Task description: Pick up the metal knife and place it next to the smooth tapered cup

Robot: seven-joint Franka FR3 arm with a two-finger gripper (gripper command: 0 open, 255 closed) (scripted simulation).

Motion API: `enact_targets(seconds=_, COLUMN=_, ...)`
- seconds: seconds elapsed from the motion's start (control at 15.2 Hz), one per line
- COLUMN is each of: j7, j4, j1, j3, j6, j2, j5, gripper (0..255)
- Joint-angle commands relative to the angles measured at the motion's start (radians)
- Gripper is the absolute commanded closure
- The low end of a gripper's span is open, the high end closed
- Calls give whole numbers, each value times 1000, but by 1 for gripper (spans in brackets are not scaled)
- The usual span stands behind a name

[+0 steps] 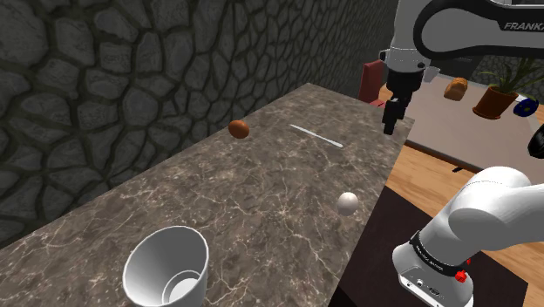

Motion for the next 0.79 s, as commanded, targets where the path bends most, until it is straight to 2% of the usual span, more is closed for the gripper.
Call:
enact_targets(seconds=0.0, j7=0, j4=0, j1=0, j3=0, j6=0, j2=0, j5=0, gripper=0)
enact_targets(seconds=0.73, j7=-5, j4=156, j1=-8, j3=-34, j6=271, j2=436, j5=27, gripper=0)
